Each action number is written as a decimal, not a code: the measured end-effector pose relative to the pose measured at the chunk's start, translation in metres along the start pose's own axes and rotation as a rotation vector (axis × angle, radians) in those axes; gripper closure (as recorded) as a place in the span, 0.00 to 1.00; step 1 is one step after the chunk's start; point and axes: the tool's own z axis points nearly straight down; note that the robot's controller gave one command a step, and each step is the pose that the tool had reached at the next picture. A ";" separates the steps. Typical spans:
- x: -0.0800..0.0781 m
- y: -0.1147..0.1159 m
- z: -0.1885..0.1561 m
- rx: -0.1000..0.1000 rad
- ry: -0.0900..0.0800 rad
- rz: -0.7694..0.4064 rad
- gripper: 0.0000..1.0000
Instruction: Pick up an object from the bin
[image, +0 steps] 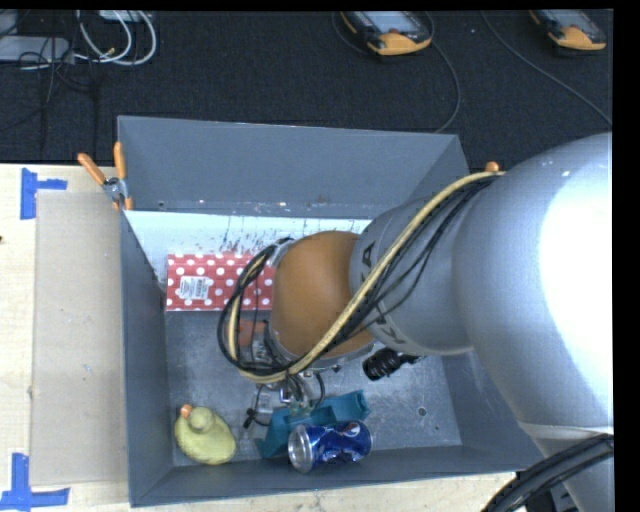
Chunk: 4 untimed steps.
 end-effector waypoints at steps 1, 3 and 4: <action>0.002 -0.016 0.007 0.002 0.003 -0.107 0.00; 0.022 -0.052 -0.012 0.001 0.004 -0.177 0.00; 0.023 -0.082 -0.034 0.000 0.009 -0.177 0.00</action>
Offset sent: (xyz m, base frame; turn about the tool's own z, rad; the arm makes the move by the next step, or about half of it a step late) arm -0.0303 -0.0492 0.0143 -0.1627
